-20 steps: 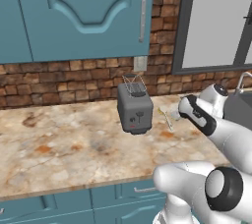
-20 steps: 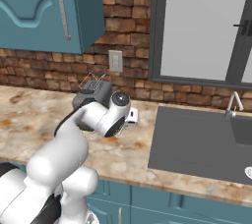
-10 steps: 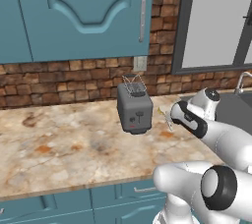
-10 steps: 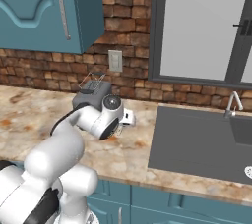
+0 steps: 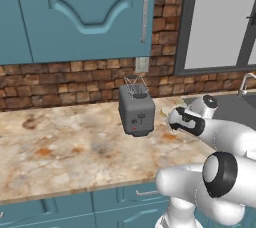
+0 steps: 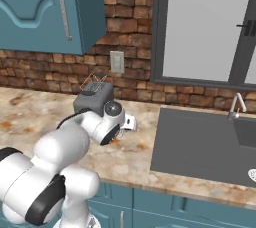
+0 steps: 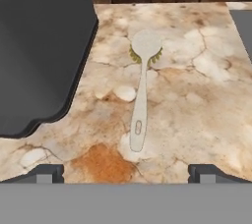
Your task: Grab the spray bottle from the cabinet, then place it next to the cutting board for sanitizing. Then grab the dish brush from the countertop next to the sink and place it next to the cutting board.
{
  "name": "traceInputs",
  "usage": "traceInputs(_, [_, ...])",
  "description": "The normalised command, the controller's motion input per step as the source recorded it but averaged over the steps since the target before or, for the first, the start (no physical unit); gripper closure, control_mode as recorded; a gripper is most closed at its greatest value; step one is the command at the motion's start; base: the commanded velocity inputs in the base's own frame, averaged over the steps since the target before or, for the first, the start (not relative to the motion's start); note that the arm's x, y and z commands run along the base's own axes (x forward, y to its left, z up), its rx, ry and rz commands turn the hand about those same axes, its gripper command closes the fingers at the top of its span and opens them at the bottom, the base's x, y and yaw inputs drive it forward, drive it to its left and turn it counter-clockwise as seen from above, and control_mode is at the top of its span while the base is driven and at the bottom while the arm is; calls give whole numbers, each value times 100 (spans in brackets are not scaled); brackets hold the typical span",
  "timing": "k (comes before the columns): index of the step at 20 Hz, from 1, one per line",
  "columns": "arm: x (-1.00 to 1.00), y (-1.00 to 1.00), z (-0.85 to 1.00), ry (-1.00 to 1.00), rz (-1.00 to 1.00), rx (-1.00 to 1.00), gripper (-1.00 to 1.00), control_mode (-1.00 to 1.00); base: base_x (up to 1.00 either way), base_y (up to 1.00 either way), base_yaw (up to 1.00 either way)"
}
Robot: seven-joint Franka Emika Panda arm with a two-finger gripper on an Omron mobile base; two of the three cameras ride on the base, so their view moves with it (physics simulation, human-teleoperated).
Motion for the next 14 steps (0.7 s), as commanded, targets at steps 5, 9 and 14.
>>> traceInputs(5, [17,0,-21,0,0,0,-100,-100,0,0,0])
traceInputs(9, [21,0,-20,0,0,0,-100,-100,0,0,0])
traceInputs(14, [17,0,-18,0,0,0,-100,-100,0,0,0])
